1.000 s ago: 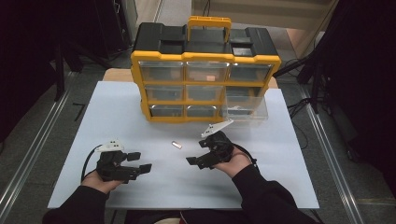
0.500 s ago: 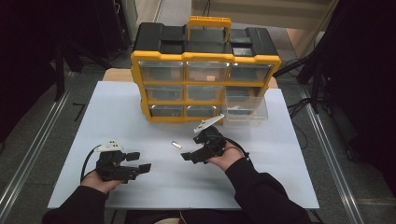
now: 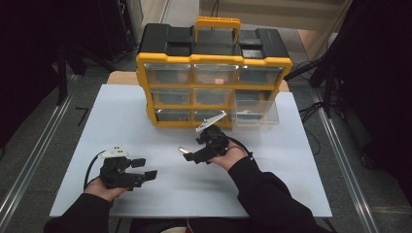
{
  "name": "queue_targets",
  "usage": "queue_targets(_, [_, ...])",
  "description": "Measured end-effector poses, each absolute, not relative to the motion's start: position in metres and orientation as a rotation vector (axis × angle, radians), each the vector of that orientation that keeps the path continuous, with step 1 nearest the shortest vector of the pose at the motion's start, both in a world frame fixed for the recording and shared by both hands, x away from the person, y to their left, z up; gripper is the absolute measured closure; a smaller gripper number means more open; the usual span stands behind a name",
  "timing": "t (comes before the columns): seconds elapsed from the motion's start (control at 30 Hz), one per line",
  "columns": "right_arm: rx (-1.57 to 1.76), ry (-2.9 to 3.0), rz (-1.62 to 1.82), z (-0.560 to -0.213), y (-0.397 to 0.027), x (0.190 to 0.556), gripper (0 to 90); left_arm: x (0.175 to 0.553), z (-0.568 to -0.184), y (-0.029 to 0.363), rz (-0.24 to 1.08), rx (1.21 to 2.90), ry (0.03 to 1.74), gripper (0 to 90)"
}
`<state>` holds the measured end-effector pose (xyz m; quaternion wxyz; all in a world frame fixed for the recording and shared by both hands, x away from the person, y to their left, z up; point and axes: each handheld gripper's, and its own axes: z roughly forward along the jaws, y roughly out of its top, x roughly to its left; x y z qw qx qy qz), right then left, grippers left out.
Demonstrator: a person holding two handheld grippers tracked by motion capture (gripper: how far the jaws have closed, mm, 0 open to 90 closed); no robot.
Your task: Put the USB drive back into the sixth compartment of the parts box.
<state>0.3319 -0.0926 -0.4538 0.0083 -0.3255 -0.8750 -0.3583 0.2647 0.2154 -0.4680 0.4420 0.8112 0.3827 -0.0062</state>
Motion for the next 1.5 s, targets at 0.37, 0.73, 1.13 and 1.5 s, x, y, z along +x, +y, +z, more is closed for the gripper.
queue_targets(0.37, [-1.051,-2.719,-1.117,-0.459,-0.085,0.348,15.9,0.265,-0.468,0.216,-0.014,2.014,0.950,26.8])
queue_targets(0.73, [-1.080,-2.720,-1.099,-0.463,-0.075,0.364,21.3,0.265,-0.468,0.215,-0.016,2.014,0.947,26.8])
queue_targets(1.13, [-1.057,-2.754,-1.093,-0.467,-0.063,0.367,21.2,0.265,-0.468,0.216,-0.014,2.010,0.952,26.8])
queue_targets(1.5, [-1.071,-2.764,-1.063,-0.477,-0.058,0.366,21.3,0.265,-0.468,0.216,-0.013,2.010,0.950,26.8])
